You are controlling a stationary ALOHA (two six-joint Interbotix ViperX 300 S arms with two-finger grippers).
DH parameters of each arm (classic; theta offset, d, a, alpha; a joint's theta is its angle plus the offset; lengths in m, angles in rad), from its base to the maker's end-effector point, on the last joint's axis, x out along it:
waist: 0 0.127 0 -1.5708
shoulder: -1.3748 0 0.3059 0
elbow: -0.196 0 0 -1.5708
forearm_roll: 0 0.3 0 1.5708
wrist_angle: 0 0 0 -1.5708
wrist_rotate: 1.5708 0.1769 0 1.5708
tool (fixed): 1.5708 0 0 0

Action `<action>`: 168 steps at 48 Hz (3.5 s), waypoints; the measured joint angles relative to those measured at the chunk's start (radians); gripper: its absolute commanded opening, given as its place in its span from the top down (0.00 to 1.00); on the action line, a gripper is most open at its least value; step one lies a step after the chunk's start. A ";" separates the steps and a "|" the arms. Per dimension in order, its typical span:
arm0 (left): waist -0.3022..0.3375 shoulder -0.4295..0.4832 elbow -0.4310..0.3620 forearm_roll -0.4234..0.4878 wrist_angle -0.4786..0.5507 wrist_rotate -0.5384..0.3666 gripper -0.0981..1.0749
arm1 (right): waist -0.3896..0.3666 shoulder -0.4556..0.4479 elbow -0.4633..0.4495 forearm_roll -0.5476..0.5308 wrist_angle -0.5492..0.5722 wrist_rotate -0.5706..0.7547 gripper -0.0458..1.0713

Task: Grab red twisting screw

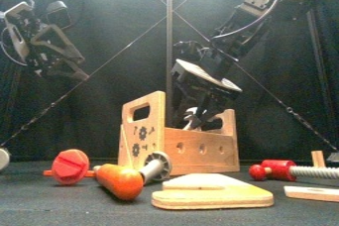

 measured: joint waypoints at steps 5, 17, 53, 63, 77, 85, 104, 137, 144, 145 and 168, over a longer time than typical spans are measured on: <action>-0.002 0.002 0.002 0.002 0.000 0.000 0.18 | 0.005 -0.034 0.014 0.032 0.003 0.000 0.16; -0.002 0.002 0.000 0.000 -0.002 0.000 0.18 | 0.107 -0.156 0.106 0.120 0.009 -0.003 0.16; 0.002 0.000 0.003 -0.008 0.000 0.000 0.18 | 0.307 -0.167 0.204 0.540 0.040 -0.003 0.16; 0.002 0.000 0.003 -0.008 0.000 0.000 0.18 | 0.314 -0.114 0.202 0.581 0.040 -0.005 0.16; 0.002 0.000 0.006 -0.008 0.000 0.000 0.18 | 0.308 -0.101 0.202 0.581 0.061 -0.003 0.16; 0.002 0.002 0.005 -0.008 0.000 0.000 0.18 | 0.310 -0.091 0.202 0.584 0.061 -0.003 0.16; 0.002 0.000 0.006 -0.009 0.000 0.000 0.18 | 0.307 -0.069 0.201 0.577 0.063 0.000 0.17; 0.002 0.000 0.009 -0.009 0.000 0.000 0.18 | 0.298 -0.041 0.187 0.565 0.063 0.000 0.17; 0.002 0.000 0.011 -0.009 0.000 0.000 0.18 | 0.296 -0.034 0.187 0.565 0.061 0.000 0.18; 0.002 0.002 0.011 -0.009 0.000 0.000 0.18 | 0.295 -0.032 0.187 0.566 0.063 0.000 0.19; 0.002 0.000 0.011 -0.008 0.000 0.000 0.18 | 0.295 -0.023 0.179 0.566 0.044 -0.002 0.42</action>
